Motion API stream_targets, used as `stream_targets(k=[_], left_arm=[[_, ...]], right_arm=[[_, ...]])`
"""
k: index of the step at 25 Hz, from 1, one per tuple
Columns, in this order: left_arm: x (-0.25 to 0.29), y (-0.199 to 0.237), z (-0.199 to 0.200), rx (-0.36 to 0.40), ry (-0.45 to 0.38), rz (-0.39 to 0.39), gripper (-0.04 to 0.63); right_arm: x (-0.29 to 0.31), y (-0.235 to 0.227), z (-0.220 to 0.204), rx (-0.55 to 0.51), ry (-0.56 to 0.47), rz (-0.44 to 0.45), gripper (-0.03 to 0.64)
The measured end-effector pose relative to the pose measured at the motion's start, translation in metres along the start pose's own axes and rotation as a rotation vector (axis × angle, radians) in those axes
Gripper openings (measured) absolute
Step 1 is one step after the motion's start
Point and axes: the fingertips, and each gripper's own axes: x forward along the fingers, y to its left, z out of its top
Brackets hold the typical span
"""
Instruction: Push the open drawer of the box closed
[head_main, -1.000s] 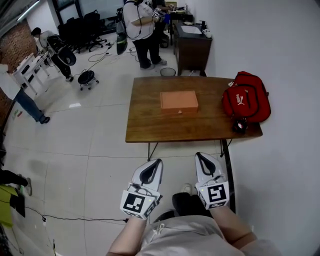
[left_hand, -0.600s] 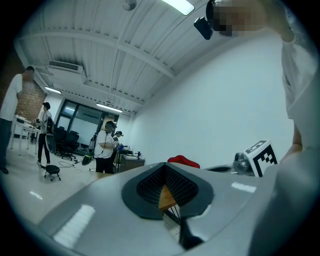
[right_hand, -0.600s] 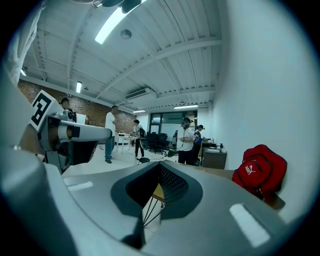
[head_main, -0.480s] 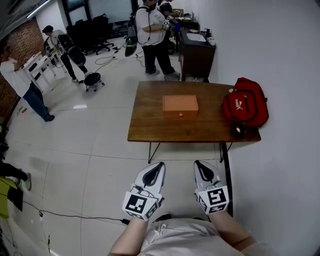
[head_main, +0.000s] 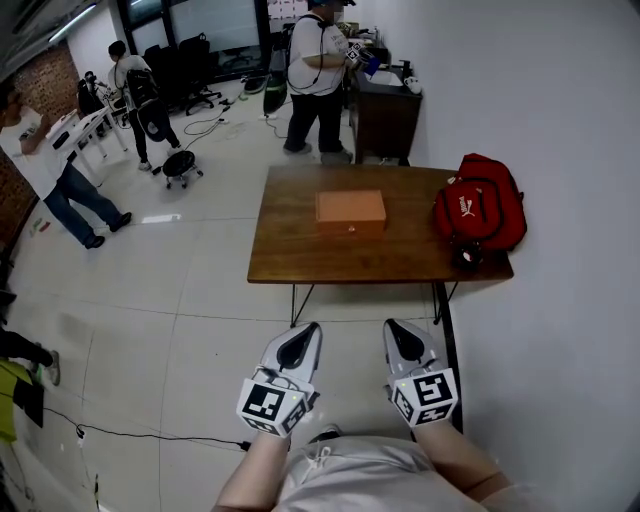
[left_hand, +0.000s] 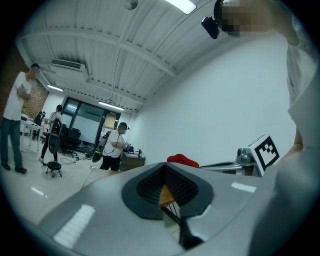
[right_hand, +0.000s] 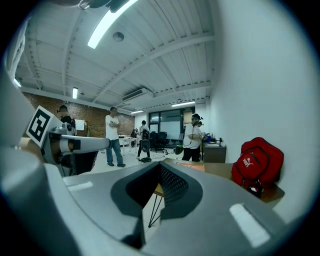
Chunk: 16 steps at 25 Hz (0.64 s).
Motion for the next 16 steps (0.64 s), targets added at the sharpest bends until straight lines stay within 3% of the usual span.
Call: stream_targets(k=[16], left_arm=[[-0.001, -0.0093, 0.0039, 0.034, 0.008, -0.013, 0.006]], right_arm=[[-0.0071, 0.0022, 0.001, 0.001, -0.006, 0.004, 0.008]])
